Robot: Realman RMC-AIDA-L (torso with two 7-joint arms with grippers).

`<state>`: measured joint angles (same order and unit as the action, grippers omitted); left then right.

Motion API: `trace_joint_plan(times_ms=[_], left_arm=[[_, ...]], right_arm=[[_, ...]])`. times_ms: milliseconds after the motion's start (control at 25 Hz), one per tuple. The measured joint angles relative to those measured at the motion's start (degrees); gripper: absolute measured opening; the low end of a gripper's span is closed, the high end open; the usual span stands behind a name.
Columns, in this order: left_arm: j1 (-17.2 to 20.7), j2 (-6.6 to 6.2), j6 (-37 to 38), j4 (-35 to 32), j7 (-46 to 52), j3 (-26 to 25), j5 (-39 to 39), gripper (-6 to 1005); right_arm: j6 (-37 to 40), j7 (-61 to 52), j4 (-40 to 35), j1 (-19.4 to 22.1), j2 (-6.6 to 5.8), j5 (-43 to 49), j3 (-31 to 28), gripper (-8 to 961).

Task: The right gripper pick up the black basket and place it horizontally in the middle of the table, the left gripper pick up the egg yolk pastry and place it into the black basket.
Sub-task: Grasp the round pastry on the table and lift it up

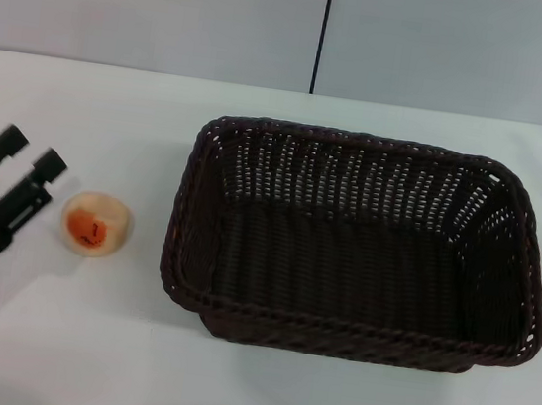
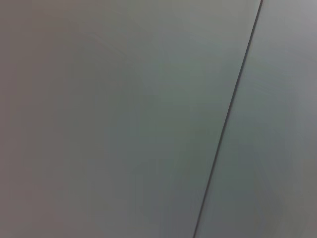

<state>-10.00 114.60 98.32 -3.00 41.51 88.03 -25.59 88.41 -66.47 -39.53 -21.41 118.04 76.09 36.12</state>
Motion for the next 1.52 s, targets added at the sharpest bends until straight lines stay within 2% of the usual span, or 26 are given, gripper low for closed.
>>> trace_joint_plan(times_ms=[160,360,520,840,1400,1480,1520], left_arm=[[-0.1,0.56,-4.8,0.2,-3.4,0.0,-1.0,541],[-0.4,0.83,-8.6,0.2,-5.2,0.0,-2.5,535],[-0.7,1.13,-12.3,-0.1,-6.1,0.0,-4.4,530],[-0.9,2.3,-16.6,-0.2,-7.4,0.0,-5.3,520],[-1.0,2.69,-19.2,-0.4,-7.6,-0.1,-5.4,503],[-1.0,3.1,-19.3,-0.5,-8.7,-0.7,-5.0,500],[-1.0,3.14,-19.3,-0.5,-9.1,-0.7,-5.0,471]], right_arm=[[1.0,1.9,8.8,2.0,-0.35,-1.7,-5.4,404],[1.4,2.0,11.3,4.3,0.13,-1.9,-10.1,404],[1.1,2.1,13.2,5.0,-0.27,-1.9,-11.8,404],[1.0,2.1,14.1,4.7,-0.51,-1.7,-11.7,404],[0.7,2.2,15.8,2.8,-0.53,-0.1,-11.3,405],[0.7,2.3,15.8,2.8,-0.54,0.0,-11.3,405],[0.7,2.3,15.8,2.8,-0.54,0.0,-11.3,405]])
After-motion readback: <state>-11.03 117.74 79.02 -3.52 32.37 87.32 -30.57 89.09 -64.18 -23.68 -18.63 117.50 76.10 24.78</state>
